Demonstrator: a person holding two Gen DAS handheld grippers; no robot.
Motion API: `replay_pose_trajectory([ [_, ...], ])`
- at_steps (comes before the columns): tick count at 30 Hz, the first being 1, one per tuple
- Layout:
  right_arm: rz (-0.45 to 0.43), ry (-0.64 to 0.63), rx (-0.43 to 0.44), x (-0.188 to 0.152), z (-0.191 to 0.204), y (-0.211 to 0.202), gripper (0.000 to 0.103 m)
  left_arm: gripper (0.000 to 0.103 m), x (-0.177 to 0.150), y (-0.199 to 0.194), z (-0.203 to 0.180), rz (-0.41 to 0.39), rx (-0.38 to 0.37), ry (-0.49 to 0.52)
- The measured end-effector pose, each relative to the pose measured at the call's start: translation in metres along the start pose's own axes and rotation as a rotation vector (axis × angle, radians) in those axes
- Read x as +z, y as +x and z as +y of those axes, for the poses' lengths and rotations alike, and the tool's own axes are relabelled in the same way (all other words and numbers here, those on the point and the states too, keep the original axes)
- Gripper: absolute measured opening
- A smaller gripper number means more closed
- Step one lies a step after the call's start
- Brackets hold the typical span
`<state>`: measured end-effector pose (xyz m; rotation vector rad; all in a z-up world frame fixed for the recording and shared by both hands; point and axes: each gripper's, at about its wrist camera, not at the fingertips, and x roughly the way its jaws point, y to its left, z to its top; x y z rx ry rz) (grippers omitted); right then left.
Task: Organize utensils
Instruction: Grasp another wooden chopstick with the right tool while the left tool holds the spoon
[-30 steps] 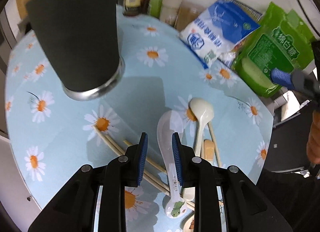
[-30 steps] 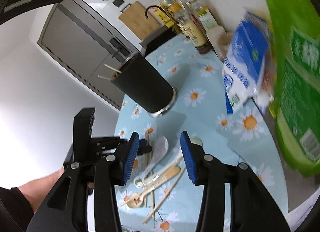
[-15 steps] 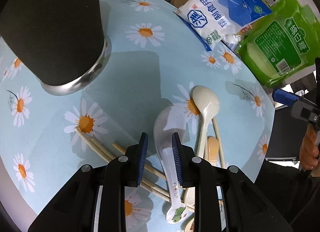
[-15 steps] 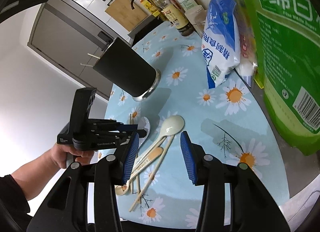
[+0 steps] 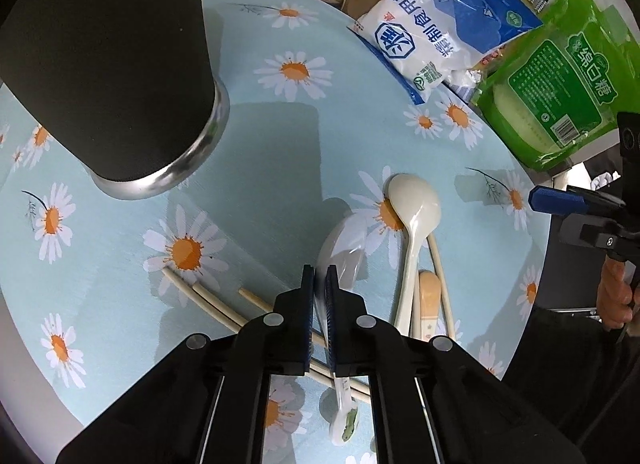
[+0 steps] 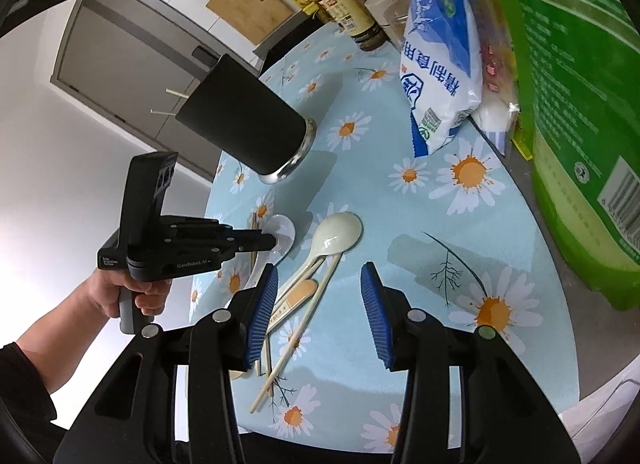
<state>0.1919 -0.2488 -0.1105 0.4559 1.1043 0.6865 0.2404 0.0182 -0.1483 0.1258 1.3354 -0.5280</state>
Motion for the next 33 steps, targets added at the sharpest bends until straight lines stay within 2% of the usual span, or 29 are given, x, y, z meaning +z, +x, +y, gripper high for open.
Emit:
replay_pose_trajectory([
  [10, 0.144, -0.083, 0.03, 0.011, 0.004, 0.013, 0.044, 0.004, -0.01, -0.025, -0.004, -0.035, 0.073, -0.088],
  [17, 0.303, -0.019, 0.072, 0.014, 0.006, 0.034, 0.044, 0.004, -0.023, -0.061, -0.007, -0.112, 0.147, -0.199],
  [23, 0.407, 0.086, 0.065, 0.013, 0.011, 0.059, 0.044, 0.004, -0.043, -0.083, -0.005, -0.207, 0.166, -0.268],
  [26, 0.433, 0.153, 0.027, 0.012, 0.012, 0.071, 0.037, 0.004, -0.057, -0.091, 0.003, -0.261, 0.145, -0.292],
  [30, 0.504, 0.244, -0.082, 0.006, 0.013, 0.098, 0.031, 0.004, -0.077, -0.098, 0.01, -0.316, 0.125, -0.291],
  [33, 0.508, 0.266, -0.176, 0.004, 0.022, 0.105, 0.028, 0.004, -0.097, -0.109, 0.018, -0.371, 0.115, -0.282],
])
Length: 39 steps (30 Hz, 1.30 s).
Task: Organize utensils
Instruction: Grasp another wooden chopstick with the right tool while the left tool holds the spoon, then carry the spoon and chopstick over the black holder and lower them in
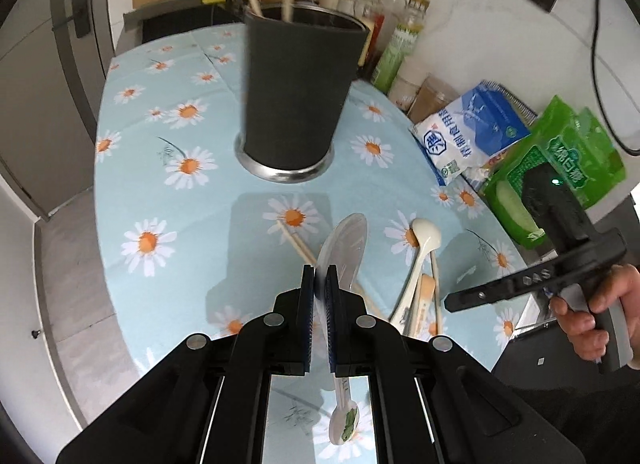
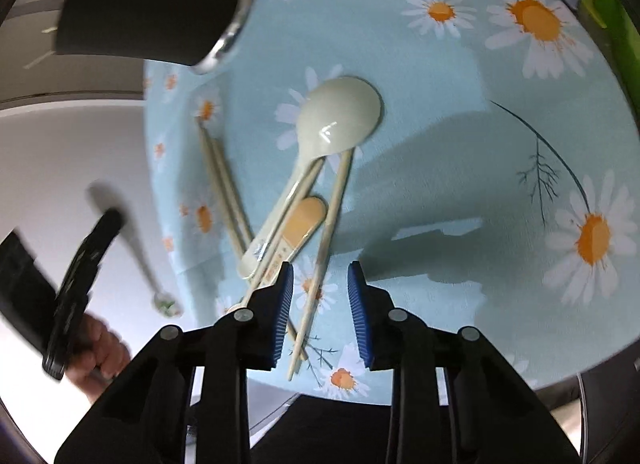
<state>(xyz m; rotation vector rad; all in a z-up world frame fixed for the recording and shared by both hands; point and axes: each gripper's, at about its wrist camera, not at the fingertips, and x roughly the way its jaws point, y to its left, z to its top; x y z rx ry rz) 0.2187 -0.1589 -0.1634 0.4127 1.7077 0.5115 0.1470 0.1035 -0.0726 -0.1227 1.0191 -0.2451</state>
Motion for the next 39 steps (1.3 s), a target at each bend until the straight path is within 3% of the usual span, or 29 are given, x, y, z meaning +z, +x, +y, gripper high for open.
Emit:
replay_pose_trajectory([
  [12, -0.078, 0.106, -0.35, 0.004, 0.052, 0.029, 0.02, 0.004, -0.028, -0.031, 0.037, -0.188, -0.104, -0.006],
  [14, -0.074, 0.113, -0.416, 0.006, 0.058, 0.034, 0.007, 0.004, -0.032, -0.033, 0.041, -0.199, -0.128, -0.009],
  [17, -0.081, 0.118, -0.483, 0.008, 0.066, 0.043, 0.004, 0.004, -0.036, -0.034, 0.046, -0.203, -0.16, -0.016],
  [26, -0.105, 0.192, -0.481, 0.009, 0.065, 0.046, 0.005, 0.004, -0.043, -0.038, 0.054, -0.209, -0.206, -0.016],
  [39, -0.181, 0.244, -0.331, -0.016, 0.021, 0.007, 0.005, 0.004, -0.026, -0.039, 0.052, -0.21, -0.225, -0.004],
])
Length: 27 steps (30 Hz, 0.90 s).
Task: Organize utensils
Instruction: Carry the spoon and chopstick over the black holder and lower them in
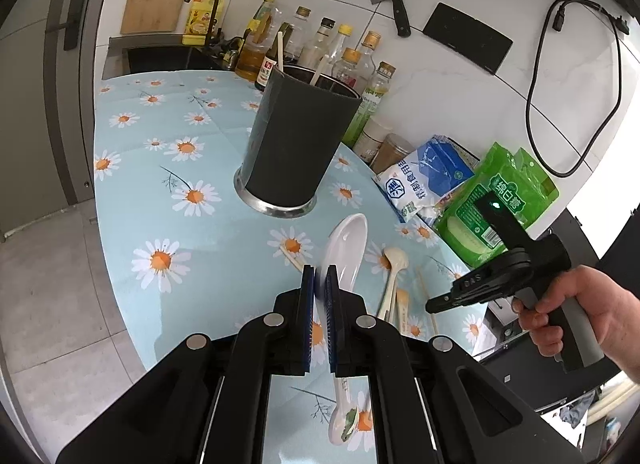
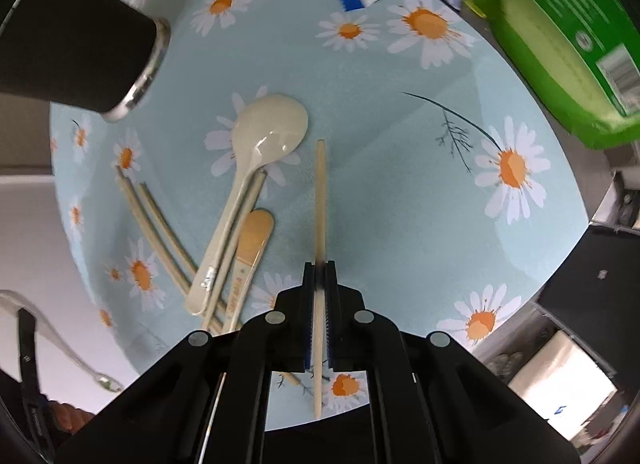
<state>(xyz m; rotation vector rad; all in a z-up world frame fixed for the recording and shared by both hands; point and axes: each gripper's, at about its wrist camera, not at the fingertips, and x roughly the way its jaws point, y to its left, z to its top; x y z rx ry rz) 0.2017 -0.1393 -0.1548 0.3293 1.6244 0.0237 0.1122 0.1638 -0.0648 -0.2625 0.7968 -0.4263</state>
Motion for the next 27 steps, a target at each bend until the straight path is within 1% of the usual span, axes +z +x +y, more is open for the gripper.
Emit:
replay_pose_trajectory([
  [3, -0.019, 0.004, 0.073, -0.002, -0.009, -0.012, 0.005, 0.004, 0.003, 0.003, -0.003, 0.0, 0.002, -0.008],
  [7, -0.055, -0.059, 0.167, 0.003, -0.015, -0.032, 0.006, 0.004, 0.009, 0.008, -0.009, -0.001, 0.016, -0.013],
  [10, -0.072, -0.1, 0.22, 0.007, -0.011, -0.042, 0.006, 0.004, 0.016, 0.009, -0.012, -0.013, 0.03, -0.034],
  [12, -0.09, -0.144, 0.266, 0.009, 0.0, -0.053, 0.006, 0.004, 0.021, 0.008, -0.016, -0.023, 0.042, -0.039],
  [15, -0.147, -0.222, 0.319, 0.014, 0.012, -0.069, 0.006, 0.004, 0.032, 0.007, -0.023, -0.044, 0.06, -0.047],
  [17, -0.196, -0.287, 0.353, 0.016, 0.024, -0.084, 0.006, 0.004, 0.04, 0.006, -0.027, -0.059, 0.059, -0.062],
  [19, -0.221, -0.332, 0.391, 0.019, 0.036, -0.092, 0.006, 0.004, 0.048, 0.006, -0.032, -0.07, 0.057, -0.074],
  [22, -0.265, -0.398, 0.443, 0.024, 0.049, -0.107, 0.006, 0.004, 0.059, 0.005, -0.043, -0.091, 0.081, -0.065],
  [24, -0.318, -0.453, 0.461, 0.026, 0.058, -0.118, 0.006, 0.004, 0.065, 0.005, -0.049, -0.106, 0.09, -0.062],
  [27, -0.348, -0.509, 0.521, 0.035, 0.066, -0.13, 0.006, 0.004, 0.077, 0.004, -0.06, -0.151, 0.116, -0.054],
])
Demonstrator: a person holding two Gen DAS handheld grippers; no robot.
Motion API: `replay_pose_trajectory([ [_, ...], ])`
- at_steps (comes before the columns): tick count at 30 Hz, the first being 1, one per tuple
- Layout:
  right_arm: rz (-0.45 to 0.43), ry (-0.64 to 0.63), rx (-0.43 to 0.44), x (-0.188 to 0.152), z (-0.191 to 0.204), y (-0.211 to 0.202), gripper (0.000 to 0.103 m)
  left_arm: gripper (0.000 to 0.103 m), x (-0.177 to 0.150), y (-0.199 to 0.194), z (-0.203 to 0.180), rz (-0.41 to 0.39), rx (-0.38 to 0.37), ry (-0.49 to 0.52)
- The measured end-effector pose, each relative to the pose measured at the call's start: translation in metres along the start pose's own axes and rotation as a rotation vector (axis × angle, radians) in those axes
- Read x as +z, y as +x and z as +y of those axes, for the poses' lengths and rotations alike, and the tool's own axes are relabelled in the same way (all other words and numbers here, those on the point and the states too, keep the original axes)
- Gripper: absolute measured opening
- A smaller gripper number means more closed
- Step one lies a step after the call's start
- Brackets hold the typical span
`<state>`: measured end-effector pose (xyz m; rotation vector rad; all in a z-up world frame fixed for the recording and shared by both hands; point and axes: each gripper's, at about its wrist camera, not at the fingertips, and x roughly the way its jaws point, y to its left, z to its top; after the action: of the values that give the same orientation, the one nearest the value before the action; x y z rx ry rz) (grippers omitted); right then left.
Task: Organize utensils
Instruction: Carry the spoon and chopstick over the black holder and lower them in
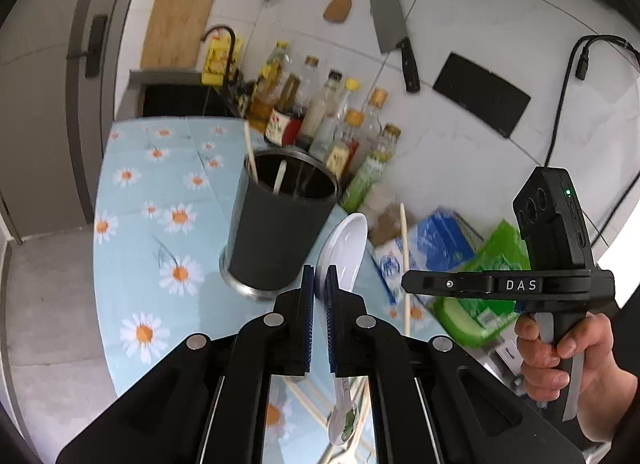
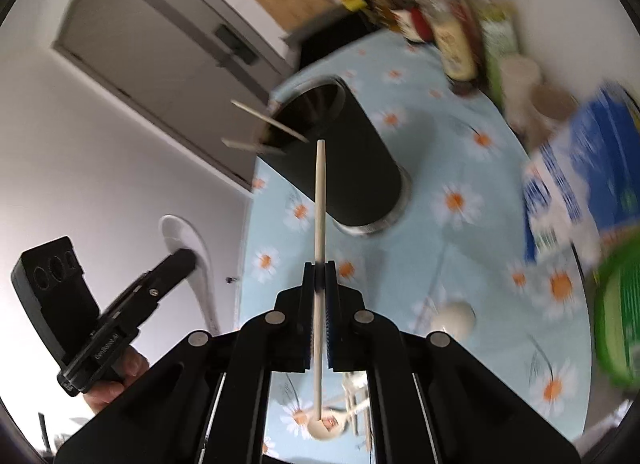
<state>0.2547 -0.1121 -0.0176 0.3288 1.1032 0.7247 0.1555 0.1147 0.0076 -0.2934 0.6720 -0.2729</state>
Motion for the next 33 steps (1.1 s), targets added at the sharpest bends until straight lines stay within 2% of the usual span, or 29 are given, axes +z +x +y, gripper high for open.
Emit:
replay_pose_trajectory([
  [3, -0.043, -0.064, 0.036, 0.016, 0.004, -0.003, 0.006, 0.004, 0.013, -0.001, -0.006, -0.049, -0.005, -0.027],
  [9, -0.129, -0.196, 0.105, 0.04, 0.013, -0.016, 0.006, 0.004, 0.033, -0.001, -0.023, -0.167, 0.058, -0.039],
  [15, -0.195, -0.248, 0.152, 0.067, 0.018, -0.028, 0.006, 0.004, 0.055, -0.004, -0.036, -0.313, 0.094, -0.041],
  [23, -0.352, -0.293, 0.225, 0.104, 0.02, -0.04, 0.006, 0.005, 0.086, -0.003, -0.048, -0.463, 0.121, 0.0],
  [28, -0.431, -0.337, 0.181, 0.123, 0.028, -0.043, 0.006, 0.005, 0.102, 0.006, -0.041, -0.508, 0.146, -0.023],
  [33, -0.46, -0.346, 0.19, 0.14, 0.027, -0.034, 0.006, 0.005, 0.112, 0.021, -0.032, -0.531, 0.165, -0.002],
])
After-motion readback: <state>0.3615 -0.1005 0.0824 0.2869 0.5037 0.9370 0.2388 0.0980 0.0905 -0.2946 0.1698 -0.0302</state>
